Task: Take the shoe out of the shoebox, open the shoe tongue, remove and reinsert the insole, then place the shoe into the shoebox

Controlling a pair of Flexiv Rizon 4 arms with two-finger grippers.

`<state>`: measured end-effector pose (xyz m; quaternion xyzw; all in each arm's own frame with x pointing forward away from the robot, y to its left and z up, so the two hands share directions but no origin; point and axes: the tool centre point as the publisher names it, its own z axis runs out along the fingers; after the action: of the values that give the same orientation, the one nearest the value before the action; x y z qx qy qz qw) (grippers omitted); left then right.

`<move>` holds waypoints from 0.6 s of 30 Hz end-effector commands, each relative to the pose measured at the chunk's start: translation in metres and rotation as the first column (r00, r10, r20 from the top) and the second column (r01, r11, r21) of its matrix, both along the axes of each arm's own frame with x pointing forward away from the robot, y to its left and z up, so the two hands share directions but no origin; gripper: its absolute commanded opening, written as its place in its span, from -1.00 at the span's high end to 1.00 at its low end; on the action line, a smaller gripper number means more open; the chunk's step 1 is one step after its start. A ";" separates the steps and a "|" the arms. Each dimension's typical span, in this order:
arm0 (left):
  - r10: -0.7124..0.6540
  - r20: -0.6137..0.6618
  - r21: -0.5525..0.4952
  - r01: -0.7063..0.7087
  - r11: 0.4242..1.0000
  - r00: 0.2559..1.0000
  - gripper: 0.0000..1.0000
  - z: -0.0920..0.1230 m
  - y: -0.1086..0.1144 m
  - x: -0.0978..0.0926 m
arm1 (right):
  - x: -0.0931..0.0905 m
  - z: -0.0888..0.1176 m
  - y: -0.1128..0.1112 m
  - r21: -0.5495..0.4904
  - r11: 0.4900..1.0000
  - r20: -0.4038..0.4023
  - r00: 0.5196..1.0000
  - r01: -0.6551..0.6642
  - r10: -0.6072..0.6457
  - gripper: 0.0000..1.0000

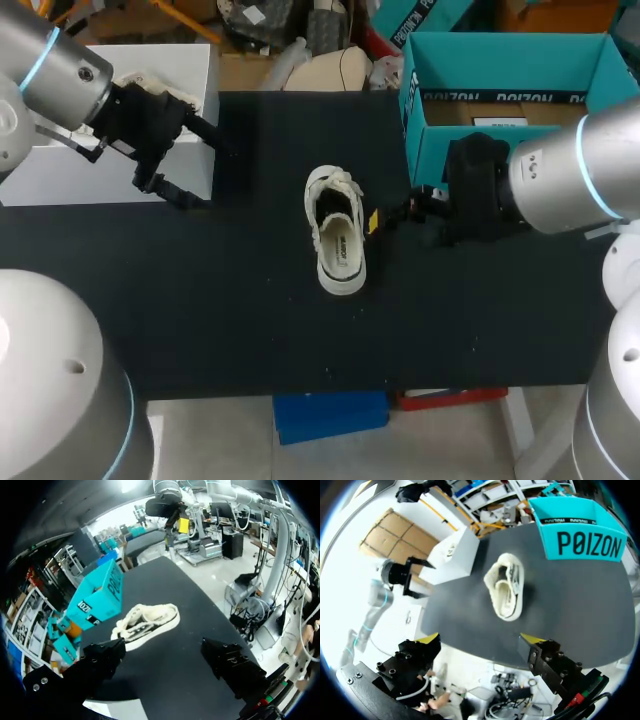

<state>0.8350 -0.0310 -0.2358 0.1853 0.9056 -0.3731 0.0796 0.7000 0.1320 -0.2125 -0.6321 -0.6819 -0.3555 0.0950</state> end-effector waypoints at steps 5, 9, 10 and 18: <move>0.089 -0.059 -0.035 -0.091 0.995 0.994 -1.00 0.004 0.021 -0.006 | 0.000 0.000 0.002 -0.003 1.000 0.000 1.000 0.002 -0.002 -1.00; 0.089 -0.059 -0.035 -0.091 0.995 0.994 -1.00 0.004 0.021 -0.006 | 0.000 0.000 0.002 -0.003 1.000 0.000 1.000 0.002 -0.002 -1.00; 0.089 -0.059 -0.035 -0.091 0.995 0.994 -1.00 0.004 0.021 -0.006 | 0.000 0.000 0.002 -0.003 1.000 0.000 1.000 0.002 -0.002 -1.00; 0.089 -0.059 -0.035 -0.091 0.995 0.994 -1.00 0.004 0.021 -0.006 | 0.032 0.004 0.021 -0.180 0.983 -0.091 0.996 -0.032 0.016 -1.00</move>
<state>0.8290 -0.0098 -0.2315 0.1321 0.9071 -0.3928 0.0739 0.7043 0.1278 -0.2168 -0.6293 -0.7007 -0.3235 0.0916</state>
